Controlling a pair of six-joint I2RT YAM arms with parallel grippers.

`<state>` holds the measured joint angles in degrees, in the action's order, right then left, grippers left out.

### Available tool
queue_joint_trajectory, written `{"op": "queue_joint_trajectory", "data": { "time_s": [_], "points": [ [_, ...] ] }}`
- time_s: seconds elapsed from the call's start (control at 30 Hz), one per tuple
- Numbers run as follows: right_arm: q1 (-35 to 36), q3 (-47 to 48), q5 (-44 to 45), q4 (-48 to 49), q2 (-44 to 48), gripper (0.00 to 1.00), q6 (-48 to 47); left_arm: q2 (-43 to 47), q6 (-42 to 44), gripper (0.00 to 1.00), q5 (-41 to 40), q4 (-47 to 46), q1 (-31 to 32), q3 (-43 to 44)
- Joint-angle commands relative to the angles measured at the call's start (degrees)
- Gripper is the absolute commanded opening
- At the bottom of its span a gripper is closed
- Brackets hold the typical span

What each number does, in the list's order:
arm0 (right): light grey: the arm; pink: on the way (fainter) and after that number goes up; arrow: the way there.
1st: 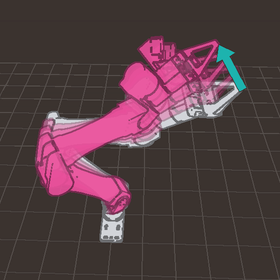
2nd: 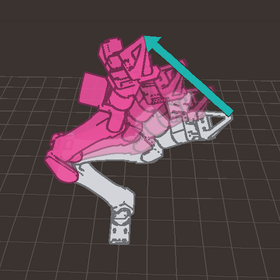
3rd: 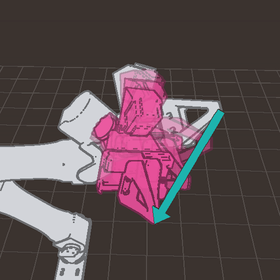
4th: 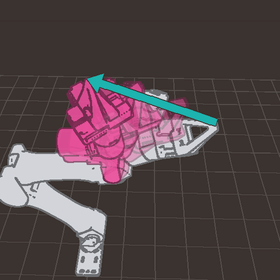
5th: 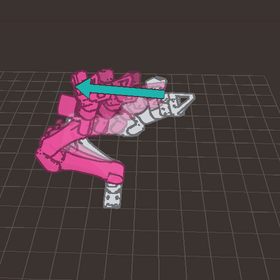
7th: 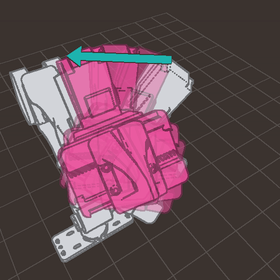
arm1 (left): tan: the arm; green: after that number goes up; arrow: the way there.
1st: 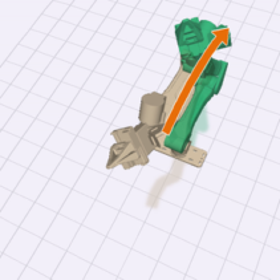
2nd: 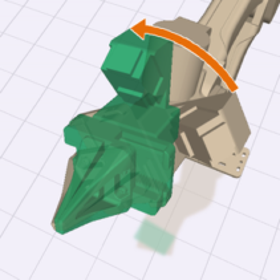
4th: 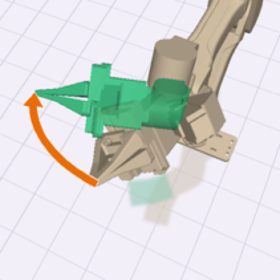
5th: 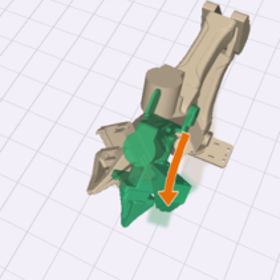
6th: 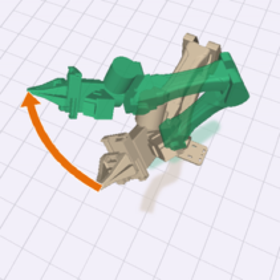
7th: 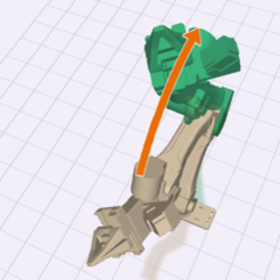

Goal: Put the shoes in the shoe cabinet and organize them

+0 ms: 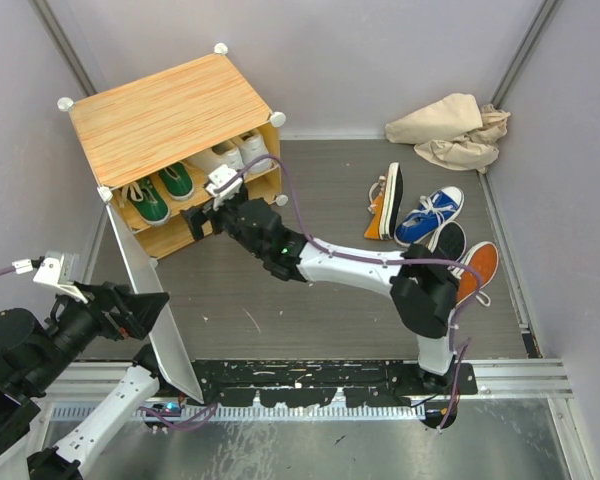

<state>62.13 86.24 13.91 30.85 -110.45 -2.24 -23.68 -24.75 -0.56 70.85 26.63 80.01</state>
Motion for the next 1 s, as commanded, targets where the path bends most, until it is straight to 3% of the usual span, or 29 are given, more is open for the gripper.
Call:
{"op": "queue_joint_trajectory", "data": {
  "time_s": [0.0,0.2,0.4,0.63,0.97],
  "points": [
    [-2.80,-8.29,8.16,-6.39,7.74,1.00,3.77,-0.90,0.09,1.00,1.43,-4.04,0.08,0.65],
    [-15.65,-12.64,12.18,-30.59,15.13,1.00,14.66,-0.30,1.72,0.99,0.48,-2.86,0.09,0.08],
    [-28.29,-20.01,25.11,-41.38,23.99,1.00,17.77,0.06,3.13,0.98,4.88,-5.20,0.02,-3.47],
    [-42.32,-20.28,17.93,-46.99,26.05,1.00,20.42,1.62,4.45,0.98,8.11,-8.53,-0.02,-8.63],
    [-44.45,-16.81,15.41,-44.56,12.97,1.00,19.56,3.29,5.24,0.98,7.91,-9.45,0.00,-11.30]
  ]
}}
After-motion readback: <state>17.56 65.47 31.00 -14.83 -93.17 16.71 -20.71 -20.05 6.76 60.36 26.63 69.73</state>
